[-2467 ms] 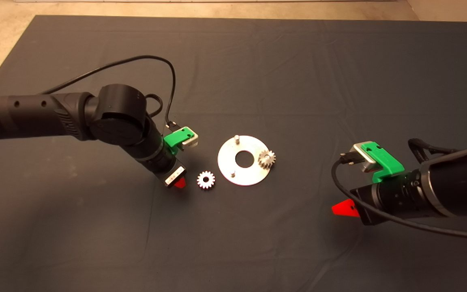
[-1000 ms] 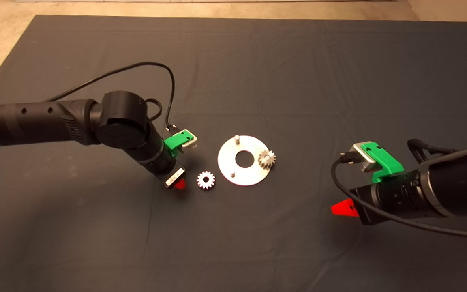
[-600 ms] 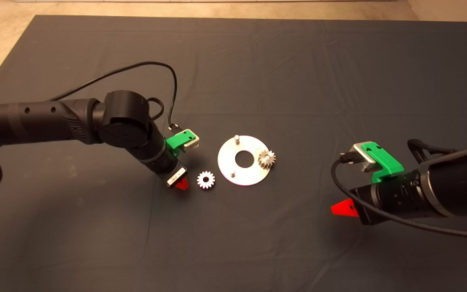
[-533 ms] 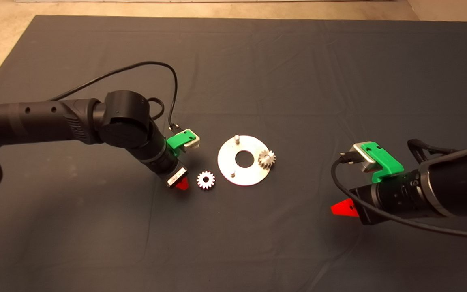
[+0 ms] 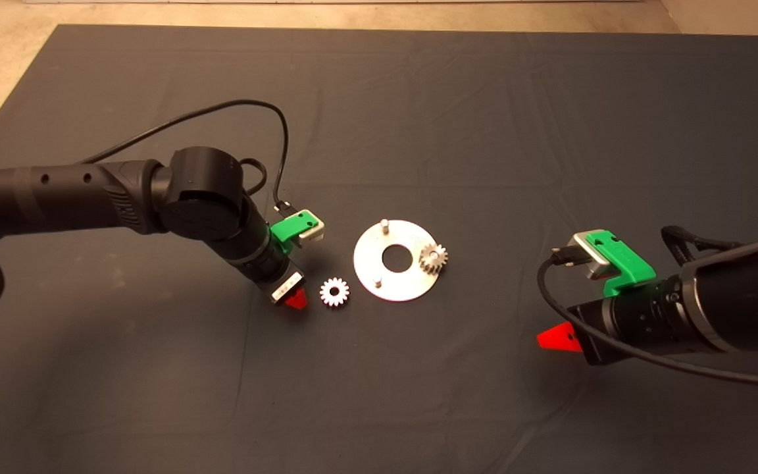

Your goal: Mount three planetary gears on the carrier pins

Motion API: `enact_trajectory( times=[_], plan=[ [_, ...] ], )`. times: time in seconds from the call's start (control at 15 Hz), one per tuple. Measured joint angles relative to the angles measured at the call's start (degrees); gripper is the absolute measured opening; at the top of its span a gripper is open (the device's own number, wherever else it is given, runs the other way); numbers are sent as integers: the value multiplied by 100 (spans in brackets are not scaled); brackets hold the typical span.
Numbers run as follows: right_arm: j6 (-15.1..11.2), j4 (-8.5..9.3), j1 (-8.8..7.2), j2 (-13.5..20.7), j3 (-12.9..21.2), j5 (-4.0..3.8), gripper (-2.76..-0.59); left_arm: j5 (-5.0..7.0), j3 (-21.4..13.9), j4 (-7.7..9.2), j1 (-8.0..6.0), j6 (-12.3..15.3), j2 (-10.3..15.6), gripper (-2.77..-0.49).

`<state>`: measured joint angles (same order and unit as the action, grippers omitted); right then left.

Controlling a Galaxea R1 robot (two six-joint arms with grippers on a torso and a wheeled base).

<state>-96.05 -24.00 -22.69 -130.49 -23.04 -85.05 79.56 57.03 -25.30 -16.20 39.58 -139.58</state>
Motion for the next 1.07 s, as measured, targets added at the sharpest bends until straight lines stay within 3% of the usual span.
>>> enact_trajectory(
  times=[0.6, 0.8, 1.07],
  plan=[
    [0, 0, 0, 0, 0, 0, -175, -2, 0, 0, 0, 0, 2, -173],
    [0, 0, 0, 2, 0, 0, -175, -2, 0, -22, 0, 0, 2, -177],
    [0, 0, 0, 2, 0, 0, -175, -7, 0, -91, 0, 0, 2, -202]
  ],
)
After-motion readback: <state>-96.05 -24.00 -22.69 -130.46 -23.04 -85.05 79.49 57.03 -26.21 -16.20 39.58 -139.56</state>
